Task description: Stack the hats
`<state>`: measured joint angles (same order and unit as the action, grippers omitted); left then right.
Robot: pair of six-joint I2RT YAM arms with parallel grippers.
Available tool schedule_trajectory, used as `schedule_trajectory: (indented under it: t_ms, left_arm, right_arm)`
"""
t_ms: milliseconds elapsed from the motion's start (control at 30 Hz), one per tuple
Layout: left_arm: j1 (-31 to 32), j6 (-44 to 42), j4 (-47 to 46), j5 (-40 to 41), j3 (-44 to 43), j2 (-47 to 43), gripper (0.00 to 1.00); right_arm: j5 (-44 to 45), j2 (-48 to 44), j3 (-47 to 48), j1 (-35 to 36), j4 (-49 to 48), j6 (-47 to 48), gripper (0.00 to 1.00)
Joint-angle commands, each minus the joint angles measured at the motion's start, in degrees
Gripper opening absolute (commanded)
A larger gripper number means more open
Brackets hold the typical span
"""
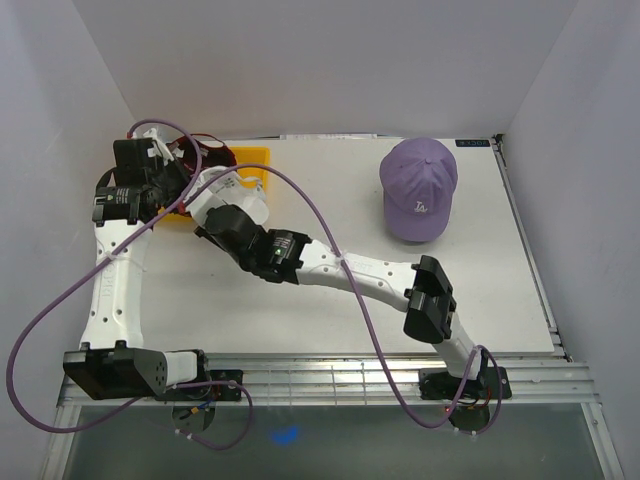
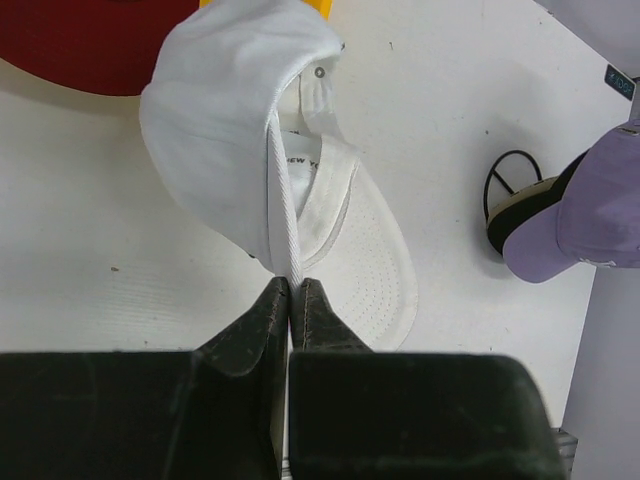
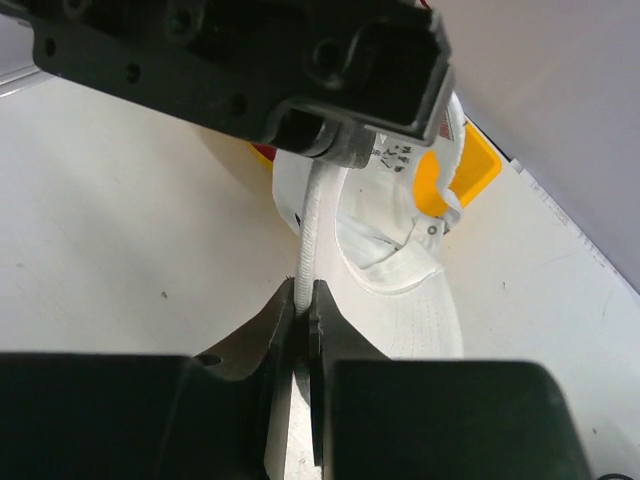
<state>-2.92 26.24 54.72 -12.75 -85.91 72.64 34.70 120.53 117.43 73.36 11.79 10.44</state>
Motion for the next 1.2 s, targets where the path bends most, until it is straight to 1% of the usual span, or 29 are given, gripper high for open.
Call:
schedule_trajectory:
  t_ms: [0,33,67,133,167,233,300,500,600,667,733,800,833,867,900,933,967,1000,1033,1067,1133,1167]
  left_arm:
    - [0.2,0.1,-2.6,-4.0,-2.8,-2.2,0.1]
    - [0.2,0.2,-2.7,-4.1,-3.0,-2.2,0.13]
    - [0.2,0.3,-2.8,-4.4,-3.4,-2.1,0.22]
    - [0.2,0.7,-3.5,-4.5,-4.2,-2.0,0.34]
    - [0.2,0.9,-3.7,-4.5,-4.4,-2.1,0.43]
    - [0.2,1.6,-4.5,-4.8,-5.7,-1.6,0.5]
    - [0.2,2.2,-5.1,-6.0,-7.1,-0.4,0.54]
    - [0.2,4.3,-5.1,-6.1,-16.3,3.0,0.58]
    - [0.2,5.6,-4.5,-5.5,-21.9,5.1,0.58]
    - [0.2,6.6,-4.7,-5.5,-23.6,5.6,0.58]
    - [0.2,7.9,-5.2,-6.0,-24.4,5.4,0.58]
    - [0.2,8.6,-5.9,-6.3,-23.3,4.3,0.57]
    - [0.2,8.7,-6.2,-6.5,-22.6,3.7,0.57]
    - [0.2,8.8,-6.4,-6.5,-21.9,3.2,0.57]
    - [0.2,8.8,-6.8,-6.6,-19.9,1.8,0.57]
    - [0.2,8.8,-7.2,-6.6,-18.7,1.0,0.57]
    - [0.2,8.8,-7.6,-6.8,-17.2,0.1,0.57]
    - [0.2,8.9,-8.6,-6.9,-15.6,-1.7,0.57]
    - [0.2,8.8,-9.0,-7.2,-12.4,-2.6,0.57]
    - [0.2,8.9,-9.5,-8.0,-10.7,-3.4,0.56]
    - [0.2,9.2,-10.9,-9.1,-5.6,-5.8,0.56]
    - [0.2,9.1,-11.2,-9.7,-4.3,-6.5,0.56]
  right_arm:
    - [-1.3,-4.2,-0.5,-0.5,-1.2,-4.3,0.08]
    - [-1.5,-4.5,-0.7,-0.5,-1.1,-4.6,0.08]
    - [-1.7,-5.2,-1.0,-0.5,-1.1,-5.0,0.08]
    - [-2.0,-6.0,-1.9,-0.5,-1.1,-5.9,0.08]
    - [-2.2,-6.9,-2.2,-0.5,-1.1,-6.2,0.08]
    - [-2.8,-7.7,-2.8,-0.5,-1.1,-7.0,0.08]
    - [-3.1,-8.7,-3.4,-0.6,-0.8,-7.4,0.08]
    - [-3.7,-11.5,-6.0,-1.6,0.0,-10.0,0.08]
    - [-5.0,-13.6,-7.3,-3.1,0.5,-14.1,0.08]
    - [-6.0,-15.2,-7.3,-5.2,1.5,-16.7,0.08]
    - [-8.8,-16.8,-7.7,-7.3,2.5,-21.5,0.08]
    - [-13.7,-20.0,-8.8,-11.7,2.5,-26.1,0.08]
    - [-15.3,-21.0,-9.8,-13.3,2.4,-31.0,0.08]
    - [-17.0,-23.1,-10.5,-16.8,2.1,-33.6,0.08]
    - [-19.9,-24.5,-11.3,-18.8,1.5,-36.1,0.08]
    - [-21.2,-27.1,-14.0,-20.4,-1.3,-40.5,0.08]
    - [-23.2,-28.5,-15.5,-23.8,-2.8,-42.7,0.08]
    - [-23.7,-29.9,-17.0,-25.5,-4.1,-44.9,0.08]
    - [-23.8,-32.6,-18.4,-27.1,-5.2,-49.1,0.08]
    - [-23.9,-33.9,-21.2,-30.4,-7.5,-51.2,0.08]
    - [-24.6,-38.1,-24.5,-34.1,-10.4,-55.9,0.08]
    - [-26.1,-39.4,-28.2,-38.0,-14.7,-60.8,0.08]
